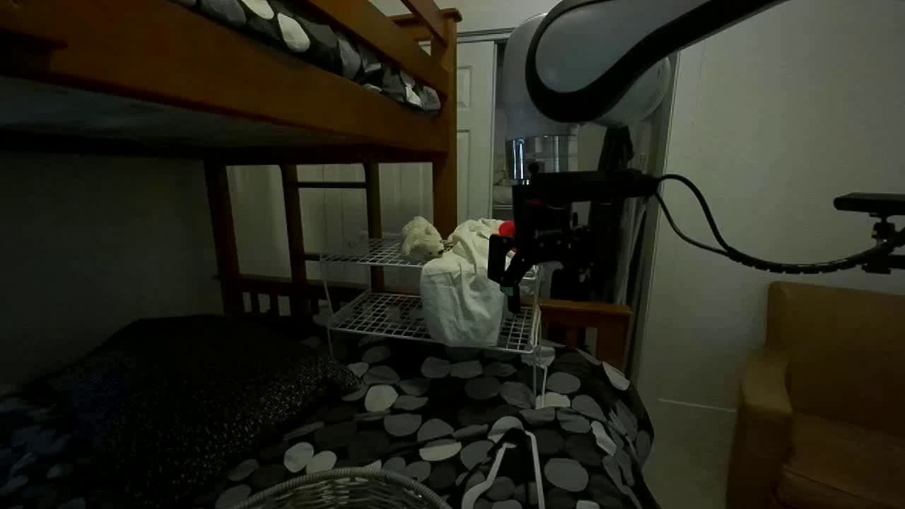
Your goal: Pick up the bowl, then place it on the bed
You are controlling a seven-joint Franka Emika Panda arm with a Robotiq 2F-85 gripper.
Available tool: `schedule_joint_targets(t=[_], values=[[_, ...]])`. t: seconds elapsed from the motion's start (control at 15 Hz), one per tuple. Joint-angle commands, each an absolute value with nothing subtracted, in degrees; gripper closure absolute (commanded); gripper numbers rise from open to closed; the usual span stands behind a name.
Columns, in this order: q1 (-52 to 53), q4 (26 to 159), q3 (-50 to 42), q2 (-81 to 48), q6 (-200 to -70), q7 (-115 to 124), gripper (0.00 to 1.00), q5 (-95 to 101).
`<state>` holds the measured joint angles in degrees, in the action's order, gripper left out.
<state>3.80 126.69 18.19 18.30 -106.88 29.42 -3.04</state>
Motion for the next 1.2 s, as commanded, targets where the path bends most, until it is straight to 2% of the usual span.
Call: schedule_joint_targets(t=[0.0,0.27,0.67,0.73,1.13], values=[[5.1,126.6,17.0,18.1,-106.8,29.8,0.00,-2.6],[5.1,126.6,17.0,18.1,-106.8,29.8,0.00,-2.6],[0.1,126.8,11.8,30.5,-104.3,28.7,0.00,9.6],[1.8,126.0,12.8,25.7,-105.9,29.1,0.00,6.5],[0.0,126.0,11.9,30.1,-105.1,28.3,0.00,8.4]])
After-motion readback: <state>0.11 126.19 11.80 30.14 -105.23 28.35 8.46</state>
